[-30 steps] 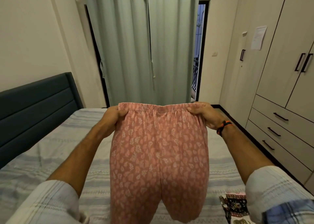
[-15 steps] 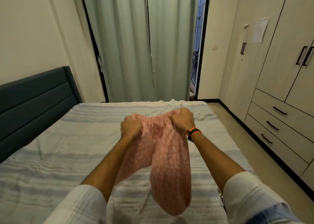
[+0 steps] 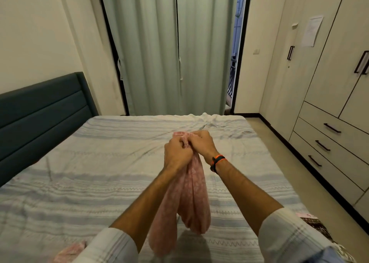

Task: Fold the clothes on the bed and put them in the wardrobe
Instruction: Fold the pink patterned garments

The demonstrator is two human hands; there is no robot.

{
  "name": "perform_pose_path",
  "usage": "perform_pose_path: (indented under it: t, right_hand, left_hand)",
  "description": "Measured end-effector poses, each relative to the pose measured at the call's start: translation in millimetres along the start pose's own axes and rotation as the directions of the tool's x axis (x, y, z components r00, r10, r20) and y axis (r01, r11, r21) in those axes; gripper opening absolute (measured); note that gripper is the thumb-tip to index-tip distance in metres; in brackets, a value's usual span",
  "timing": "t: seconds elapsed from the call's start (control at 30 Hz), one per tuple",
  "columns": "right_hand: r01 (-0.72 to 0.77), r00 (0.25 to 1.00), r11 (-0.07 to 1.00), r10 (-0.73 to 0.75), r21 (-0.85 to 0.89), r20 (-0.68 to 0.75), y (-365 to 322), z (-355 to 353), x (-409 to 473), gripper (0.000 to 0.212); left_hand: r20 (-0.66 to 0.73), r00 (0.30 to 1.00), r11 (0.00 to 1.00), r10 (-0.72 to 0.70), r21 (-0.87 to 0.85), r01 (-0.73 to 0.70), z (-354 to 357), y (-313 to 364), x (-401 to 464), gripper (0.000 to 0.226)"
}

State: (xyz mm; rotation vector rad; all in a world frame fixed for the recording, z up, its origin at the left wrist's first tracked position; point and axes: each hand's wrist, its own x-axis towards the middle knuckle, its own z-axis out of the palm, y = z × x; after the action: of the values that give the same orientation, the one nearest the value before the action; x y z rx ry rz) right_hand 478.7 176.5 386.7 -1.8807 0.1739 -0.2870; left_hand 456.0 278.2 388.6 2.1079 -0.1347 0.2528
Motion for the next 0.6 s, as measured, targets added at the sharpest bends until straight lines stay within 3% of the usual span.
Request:
perform_pose_path:
  t: [0.13, 0.3, 0.43, 0.5, 0.53, 0.6]
  right_hand:
    - [-0.08, 0.994, 0.971, 0.062, 0.226, 0.089, -3.1, -2.6, -1.6, 0.013]
    - [-0.002, 0.99, 0.976, -0.029, 0.217, 0.139, -2.9, -12.0, -8.9, 0.028]
    - [0.042, 0.983, 0.961, -0.089, 0.272, 0.161, 2.6, -26.3, -7.4, 0.011]
    - [0.047, 0.972, 0.951, -0.114, 0.305, 0.203, 5.5, -33.8, -4.5, 0.018]
    - [0.052, 0.964, 0.951, -0.127, 0.306, 0.232, 6.0, -37.5, -2.8, 0.021]
    - [0.089, 0.936, 0.95, -0.182, 0.3, 0.3, 5.8, -45.7, -0.6, 0.023]
  left_hand:
    - [0.11, 0.99, 0.996, 0.089, 0.007, -0.091, 7.9, 1.4, -9.5, 0.016]
    - [0.224, 0.966, 0.991, 0.132, -0.049, -0.124, 8.0, -15.8, -7.6, 0.044]
    - [0.044, 0.999, 0.954, 0.02, -0.298, -0.006, -6.5, -27.3, -1.2, 0.036]
    - [-0.068, 0.997, 0.952, -0.027, -0.305, 0.005, -16.7, -32.3, 6.4, 0.024]
    - [-0.069, 0.996, 0.964, -0.048, -0.263, 0.028, -21.5, -36.6, 11.6, 0.04]
    - [0.105, 0.989, 0.967, -0.107, -0.22, 0.128, -34.2, -43.3, 19.6, 0.08]
